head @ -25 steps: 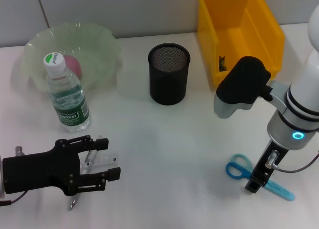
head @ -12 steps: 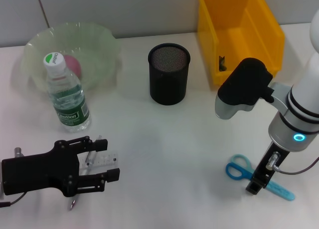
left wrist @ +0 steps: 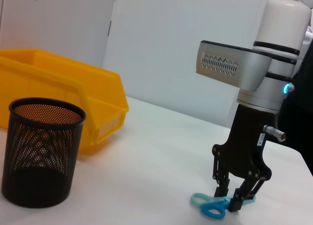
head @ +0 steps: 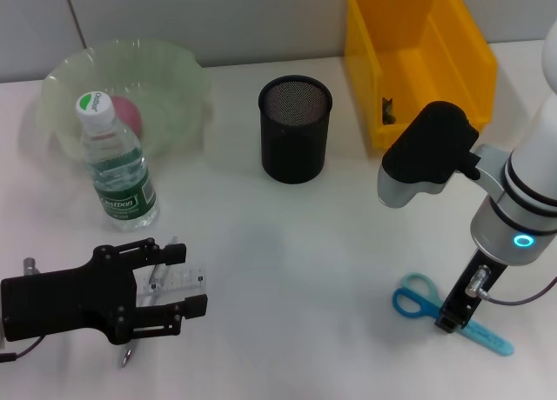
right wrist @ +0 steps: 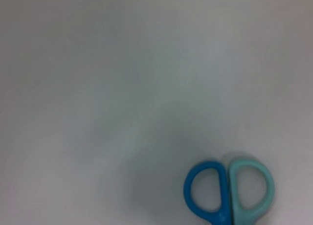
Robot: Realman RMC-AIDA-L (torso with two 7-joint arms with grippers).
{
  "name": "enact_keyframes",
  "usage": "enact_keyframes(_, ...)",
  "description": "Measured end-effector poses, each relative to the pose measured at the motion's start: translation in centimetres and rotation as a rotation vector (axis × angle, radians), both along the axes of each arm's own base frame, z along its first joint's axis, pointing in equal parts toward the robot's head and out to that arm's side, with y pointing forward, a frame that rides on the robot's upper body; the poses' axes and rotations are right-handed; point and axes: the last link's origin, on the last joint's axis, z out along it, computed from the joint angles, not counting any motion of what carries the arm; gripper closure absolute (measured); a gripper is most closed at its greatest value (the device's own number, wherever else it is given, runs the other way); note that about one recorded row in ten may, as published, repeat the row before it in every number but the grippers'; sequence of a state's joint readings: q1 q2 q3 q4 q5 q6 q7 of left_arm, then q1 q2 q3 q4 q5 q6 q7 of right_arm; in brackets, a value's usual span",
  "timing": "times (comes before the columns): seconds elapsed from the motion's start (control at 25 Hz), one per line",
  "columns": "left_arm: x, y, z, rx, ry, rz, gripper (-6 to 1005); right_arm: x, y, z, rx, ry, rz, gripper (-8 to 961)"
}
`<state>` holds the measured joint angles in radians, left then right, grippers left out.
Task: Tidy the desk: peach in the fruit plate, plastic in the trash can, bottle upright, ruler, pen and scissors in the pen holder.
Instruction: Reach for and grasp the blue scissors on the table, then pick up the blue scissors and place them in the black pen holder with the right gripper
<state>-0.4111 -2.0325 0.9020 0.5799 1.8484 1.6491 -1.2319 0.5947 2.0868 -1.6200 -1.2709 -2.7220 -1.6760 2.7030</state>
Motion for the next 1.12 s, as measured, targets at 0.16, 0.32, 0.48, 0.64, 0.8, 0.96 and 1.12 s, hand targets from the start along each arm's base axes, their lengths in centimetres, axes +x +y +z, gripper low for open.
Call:
enact_keyframes(0.16, 0.0, 0.0, 0.0, 0.0, 0.0, 0.0, 209, 0.0, 0.0, 0.0, 0.001, 0.0, 0.0, 681)
enact_keyframes(0.32, -0.1, -0.1, 0.0, 0.0, 0.0, 0.003, 210, 0.0, 0.0, 0.1, 0.001, 0.0, -0.001, 704)
enact_keyframes(0.48, -0.2, -0.2, 0.0, 0.0, 0.0, 0.005, 211, -0.1, 0.0, 0.1, 0.002, 0.0, 0.003, 707)
enact_keyframes(0.64, -0.2, -0.4, 0.1, -0.003, -0.008, 0.007, 211, -0.6, -0.1, 0.7, 0.025, 0.019, 0.026, 709)
enact_keyframes(0.8, -0.2, -0.4, 0.2, -0.003, -0.01, 0.009, 212, -1.1, -0.1, 1.3, 0.045, 0.035, 0.039, 712)
enact_keyframes(0.96, -0.3, -0.4, 0.4, -0.005, -0.011, 0.017, 212, -1.8, 0.0, 2.6, 0.095, 0.07, 0.061, 715)
enact_keyframes(1.12, -0.3, -0.4, 0.4, -0.002, -0.013, 0.019, 213, -2.8, 0.5, 4.3, 0.169, 0.145, 0.106, 716)
